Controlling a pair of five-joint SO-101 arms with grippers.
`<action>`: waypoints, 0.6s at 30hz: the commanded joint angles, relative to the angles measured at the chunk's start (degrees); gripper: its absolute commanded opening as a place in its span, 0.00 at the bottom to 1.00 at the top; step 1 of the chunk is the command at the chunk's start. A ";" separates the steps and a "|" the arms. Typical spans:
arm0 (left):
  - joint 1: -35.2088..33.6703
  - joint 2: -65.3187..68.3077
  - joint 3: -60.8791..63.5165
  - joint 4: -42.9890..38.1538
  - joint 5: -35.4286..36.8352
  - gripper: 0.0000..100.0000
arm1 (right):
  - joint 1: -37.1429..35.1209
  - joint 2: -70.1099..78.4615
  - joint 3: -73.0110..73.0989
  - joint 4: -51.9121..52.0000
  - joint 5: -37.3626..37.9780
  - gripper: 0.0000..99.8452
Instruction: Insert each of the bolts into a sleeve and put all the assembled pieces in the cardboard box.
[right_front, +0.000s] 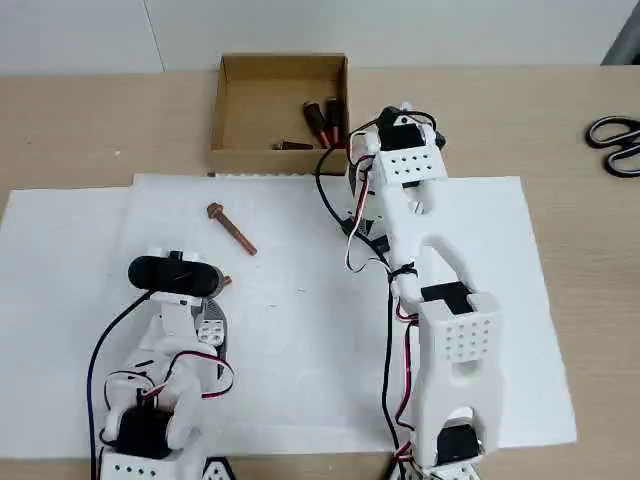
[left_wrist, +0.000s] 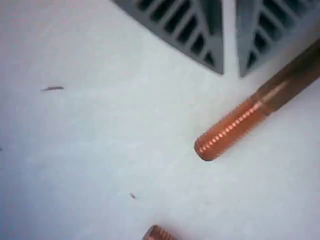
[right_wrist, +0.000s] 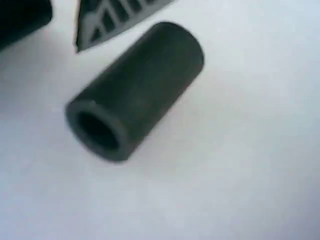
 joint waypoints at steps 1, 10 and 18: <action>-0.18 -0.62 0.13 -1.23 0.35 0.01 | 1.19 -0.40 -2.55 -1.19 -0.26 0.27; -0.18 -0.62 0.13 -1.23 0.35 0.01 | 1.10 3.47 -2.20 -0.13 -0.35 0.27; -0.18 -0.62 0.13 -1.23 0.35 0.01 | -0.22 5.23 -2.20 -0.22 -1.23 0.14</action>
